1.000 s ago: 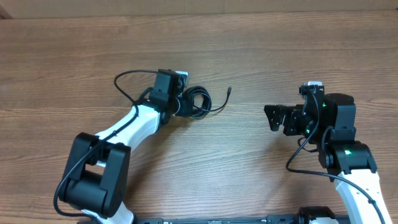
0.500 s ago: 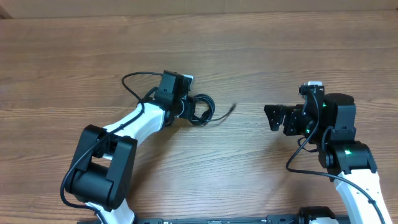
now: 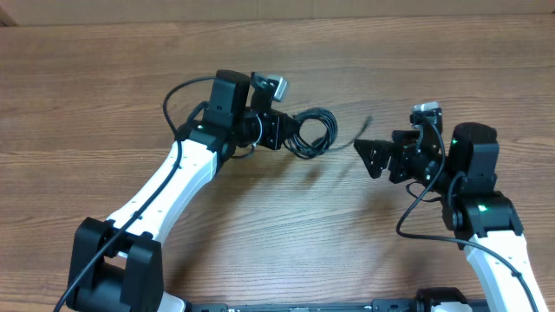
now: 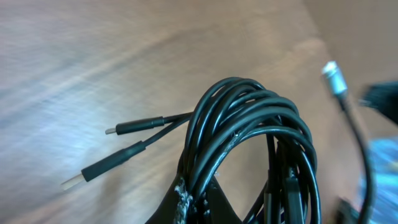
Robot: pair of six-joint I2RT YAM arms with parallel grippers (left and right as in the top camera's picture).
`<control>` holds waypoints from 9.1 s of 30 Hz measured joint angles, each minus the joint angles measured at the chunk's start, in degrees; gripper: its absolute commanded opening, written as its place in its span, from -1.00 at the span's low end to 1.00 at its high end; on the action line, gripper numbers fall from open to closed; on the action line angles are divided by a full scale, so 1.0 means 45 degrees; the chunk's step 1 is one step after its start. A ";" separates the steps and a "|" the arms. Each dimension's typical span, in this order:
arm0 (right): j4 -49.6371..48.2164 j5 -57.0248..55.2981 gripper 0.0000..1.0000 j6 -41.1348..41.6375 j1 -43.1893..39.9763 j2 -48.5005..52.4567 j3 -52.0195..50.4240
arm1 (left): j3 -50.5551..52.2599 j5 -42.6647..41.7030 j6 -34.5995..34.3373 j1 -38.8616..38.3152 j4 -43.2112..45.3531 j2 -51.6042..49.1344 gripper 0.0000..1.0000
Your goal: Untangle cables
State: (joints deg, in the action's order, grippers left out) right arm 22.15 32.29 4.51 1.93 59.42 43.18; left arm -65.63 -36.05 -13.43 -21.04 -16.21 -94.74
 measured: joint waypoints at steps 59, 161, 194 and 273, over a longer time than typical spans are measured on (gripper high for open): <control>-0.3308 -0.1268 0.36 0.3473 0.1161 0.3011 0.0039 | 0.0010 -0.7616 -0.8990 -0.0214 1.1778 -0.0019 -0.92; -0.0379 -0.3128 -0.10 0.4046 0.1161 0.7499 0.2297 | -0.0058 0.6081 -0.1370 0.1171 -0.2861 -0.0709 0.35; 0.9146 -1.1098 -0.93 0.5989 0.1005 0.8140 0.6955 | -0.0214 0.7499 -0.1316 0.1171 -0.2472 -0.3507 -0.92; 0.5576 -0.5911 0.47 0.5833 -0.1511 0.7728 0.4867 | -0.0374 0.5343 -0.2254 0.2749 -0.4250 -0.3483 -0.92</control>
State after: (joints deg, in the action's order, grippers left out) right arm 47.24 5.69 30.76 -4.86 94.19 65.08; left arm -67.31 -12.01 -23.57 -8.67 -35.33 -110.41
